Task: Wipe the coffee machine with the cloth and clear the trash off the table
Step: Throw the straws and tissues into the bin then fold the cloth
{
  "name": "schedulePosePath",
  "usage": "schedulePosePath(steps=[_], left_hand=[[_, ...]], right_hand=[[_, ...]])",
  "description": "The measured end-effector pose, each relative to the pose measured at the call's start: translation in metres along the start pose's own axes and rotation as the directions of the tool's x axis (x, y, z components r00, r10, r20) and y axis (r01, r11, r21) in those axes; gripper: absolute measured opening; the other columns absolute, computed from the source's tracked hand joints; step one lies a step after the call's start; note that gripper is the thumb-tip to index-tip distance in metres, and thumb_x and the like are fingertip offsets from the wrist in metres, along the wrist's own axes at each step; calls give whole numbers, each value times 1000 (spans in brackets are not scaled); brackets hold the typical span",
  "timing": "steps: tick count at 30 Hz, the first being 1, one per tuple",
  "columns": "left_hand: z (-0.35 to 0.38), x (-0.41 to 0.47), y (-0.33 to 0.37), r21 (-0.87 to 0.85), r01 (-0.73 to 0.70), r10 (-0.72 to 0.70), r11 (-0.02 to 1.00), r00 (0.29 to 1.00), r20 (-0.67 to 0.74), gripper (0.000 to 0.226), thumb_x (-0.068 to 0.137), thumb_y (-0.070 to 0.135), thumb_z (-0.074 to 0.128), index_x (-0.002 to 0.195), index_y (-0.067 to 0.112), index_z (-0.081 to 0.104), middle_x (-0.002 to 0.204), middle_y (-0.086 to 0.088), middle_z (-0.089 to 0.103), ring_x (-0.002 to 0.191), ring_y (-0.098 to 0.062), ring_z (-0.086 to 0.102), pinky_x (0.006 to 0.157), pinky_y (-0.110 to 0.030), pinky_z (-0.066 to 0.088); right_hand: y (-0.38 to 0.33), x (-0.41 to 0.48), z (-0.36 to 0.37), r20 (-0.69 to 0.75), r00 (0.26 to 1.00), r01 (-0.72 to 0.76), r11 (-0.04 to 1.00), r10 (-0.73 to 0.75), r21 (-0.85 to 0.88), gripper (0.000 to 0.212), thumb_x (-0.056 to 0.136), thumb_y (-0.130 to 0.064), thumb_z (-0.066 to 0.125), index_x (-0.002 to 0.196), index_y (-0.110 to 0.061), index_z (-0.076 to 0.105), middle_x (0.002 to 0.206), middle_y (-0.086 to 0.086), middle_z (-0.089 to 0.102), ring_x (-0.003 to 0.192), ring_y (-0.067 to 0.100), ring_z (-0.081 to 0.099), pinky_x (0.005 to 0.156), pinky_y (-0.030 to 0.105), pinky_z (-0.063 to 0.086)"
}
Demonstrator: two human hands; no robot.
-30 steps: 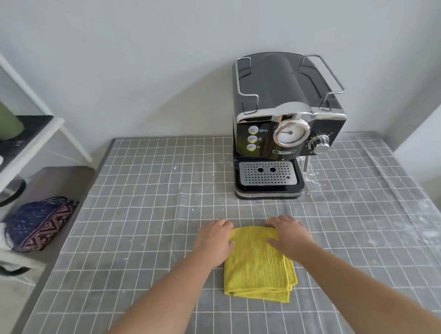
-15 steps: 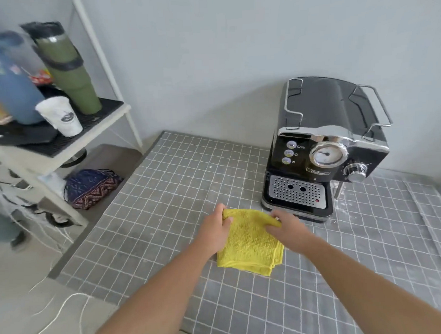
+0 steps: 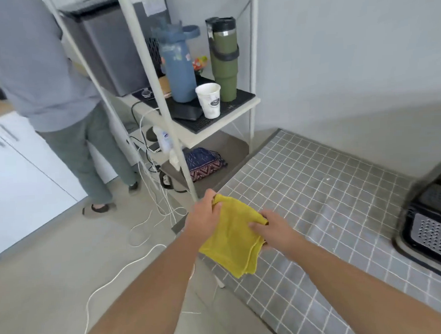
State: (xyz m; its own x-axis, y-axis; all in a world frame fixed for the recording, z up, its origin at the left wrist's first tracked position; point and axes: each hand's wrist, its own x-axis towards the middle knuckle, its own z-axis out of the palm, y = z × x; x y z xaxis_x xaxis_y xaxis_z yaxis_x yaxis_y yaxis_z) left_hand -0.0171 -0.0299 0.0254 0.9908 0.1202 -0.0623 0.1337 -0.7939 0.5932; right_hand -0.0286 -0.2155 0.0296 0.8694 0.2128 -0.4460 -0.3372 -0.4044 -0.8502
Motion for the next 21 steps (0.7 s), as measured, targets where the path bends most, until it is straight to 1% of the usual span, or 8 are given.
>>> schedulePosePath(steps=[5, 7, 10, 13, 15, 17, 19, 21], left_hand=[[3, 36, -34, 83, 18, -25, 996, 996, 84, 8, 98, 24, 43, 95, 17, 41, 71, 4, 47, 83, -31, 58, 73, -42, 46], [12, 48, -39, 90, 8, -17, 996, 995, 103, 8, 98, 24, 44, 94, 19, 39, 73, 4, 48, 79, -28, 56, 71, -40, 45], [25, 58, -42, 170, -12, -6, 985, 995, 104, 22, 96, 25, 48, 117, 18, 45, 110, -2, 58, 96, -23, 57, 81, -39, 47], [37, 58, -50, 351, -194, 150, 916, 977, 149, 47, 94, 32, 51, 137, 20, 37, 139, 2, 44, 126, -19, 45, 102, -38, 39], [42, 53, -57, 403, -328, 240, 854, 937, 254, 56, 95, 38, 47, 145, 21, 29, 153, 4, 30, 140, -16, 31, 112, -37, 28], [46, 49, -66, 454, -395, 234, 798, 899, 371, 61, 98, 44, 36, 152, 21, 16, 161, 5, 12, 148, -14, 14, 117, -37, 18], [48, 47, -73, 471, -404, 200, 784, 883, 425, 63, 100, 47, 27, 154, 22, 3, 163, 7, -2, 150, -12, 2, 120, -38, 9], [48, 46, -74, 480, -411, 195, 775, 878, 438, 63, 100, 48, 23, 154, 23, -1, 162, 8, -6, 150, -12, -2, 120, -38, 6]], right_hand=[[1, 39, 32, -14, 993, -115, 991, 116, 73, 20, 91, -16, 58, 107, -5, 54, 104, 20, 64, 77, 27, 67, 66, 41, 61], [8, 54, 34, -69, 990, -127, 992, 126, -10, 19, 90, -18, 59, 105, -6, 55, 99, 16, 63, 82, 28, 66, 69, 40, 59], [19, 67, 34, -201, 979, -97, 953, 39, -286, 17, 89, -19, 60, 102, -16, 50, 93, 3, 57, 87, 23, 57, 77, 34, 50], [27, 72, 36, -248, 949, -6, 781, -192, -625, 45, 88, -25, 58, 130, -21, 43, 132, -1, 48, 124, 21, 43, 105, 35, 36], [35, 74, 40, -109, 957, 90, 633, -268, -769, 52, 90, -33, 52, 139, -24, 37, 148, -6, 36, 139, 19, 29, 113, 36, 23], [44, 74, 46, 20, 969, 149, 512, -247, -846, 53, 92, -40, 44, 142, -24, 38, 154, -6, 32, 144, 16, 26, 115, 36, 16], [50, 73, 51, 26, 973, 134, 470, -228, -873, 54, 89, -45, 35, 135, -22, 51, 146, -6, 47, 139, 14, 37, 111, 36, 18], [51, 71, 49, 34, 980, 120, 440, -198, -890, 67, 85, -50, 19, 141, -23, 43, 152, -6, 34, 140, 9, 21, 111, 36, 9]])
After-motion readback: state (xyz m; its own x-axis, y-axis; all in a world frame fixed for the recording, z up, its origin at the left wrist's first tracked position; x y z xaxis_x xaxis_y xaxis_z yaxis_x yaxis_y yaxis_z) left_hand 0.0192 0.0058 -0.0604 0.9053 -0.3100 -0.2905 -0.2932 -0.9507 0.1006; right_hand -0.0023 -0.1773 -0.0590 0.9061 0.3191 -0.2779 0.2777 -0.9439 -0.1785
